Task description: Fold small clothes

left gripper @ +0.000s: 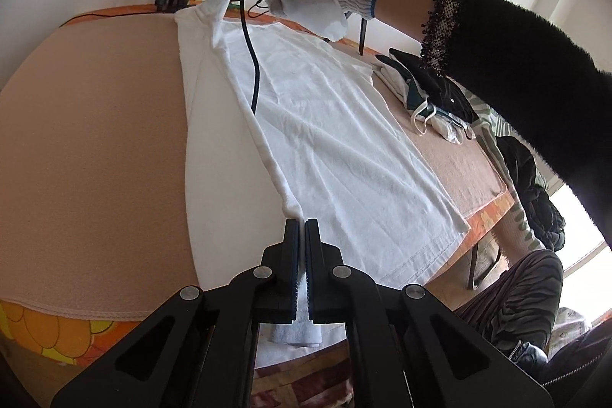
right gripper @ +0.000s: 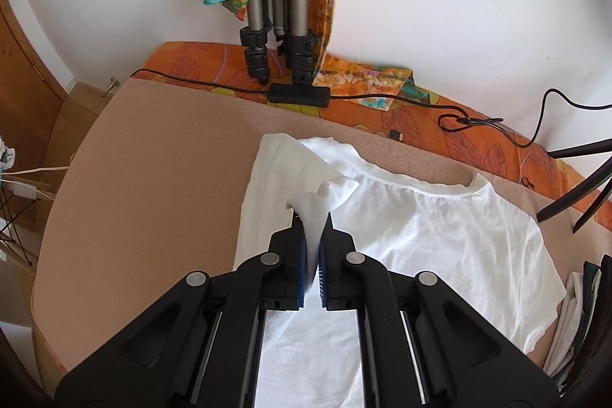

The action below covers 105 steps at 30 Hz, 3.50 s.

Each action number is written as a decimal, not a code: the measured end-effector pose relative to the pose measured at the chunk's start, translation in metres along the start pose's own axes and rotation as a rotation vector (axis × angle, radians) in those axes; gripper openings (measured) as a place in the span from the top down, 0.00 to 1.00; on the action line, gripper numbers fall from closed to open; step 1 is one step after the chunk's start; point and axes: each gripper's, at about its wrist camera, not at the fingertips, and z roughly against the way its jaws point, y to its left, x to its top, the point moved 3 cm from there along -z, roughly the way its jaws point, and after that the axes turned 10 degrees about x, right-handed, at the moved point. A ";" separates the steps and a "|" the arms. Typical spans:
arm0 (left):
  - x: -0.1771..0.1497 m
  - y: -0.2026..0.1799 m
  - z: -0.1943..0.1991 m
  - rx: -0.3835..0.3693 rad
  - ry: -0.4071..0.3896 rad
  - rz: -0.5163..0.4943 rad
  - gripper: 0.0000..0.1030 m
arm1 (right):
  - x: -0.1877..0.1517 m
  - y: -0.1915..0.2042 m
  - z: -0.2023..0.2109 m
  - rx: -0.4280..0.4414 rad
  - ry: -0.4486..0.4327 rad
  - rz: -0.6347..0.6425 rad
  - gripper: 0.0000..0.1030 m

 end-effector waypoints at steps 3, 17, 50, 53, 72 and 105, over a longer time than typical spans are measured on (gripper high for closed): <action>0.000 -0.009 -0.012 -0.005 0.030 -0.021 0.98 | -0.008 -0.021 -0.006 -0.011 0.010 -0.028 0.94; 0.003 -0.013 -0.018 -0.019 0.055 -0.035 0.98 | -0.040 -0.065 -0.018 -0.041 0.071 -0.078 0.44; -0.006 0.025 0.037 0.032 -0.055 0.032 0.72 | -0.300 -0.114 0.268 0.163 -0.282 -0.163 0.37; -0.004 0.020 0.041 0.068 -0.090 -0.002 0.72 | -0.315 -0.135 0.291 0.135 -0.343 -0.196 0.37; -0.019 -0.186 -0.017 -0.044 -0.129 -0.376 0.58 | -0.381 -0.258 0.361 0.108 -0.536 -0.392 0.37; -0.025 -0.226 -0.081 -0.095 -0.099 -0.235 0.98 | -0.281 -0.291 0.289 0.165 -0.364 -0.273 0.37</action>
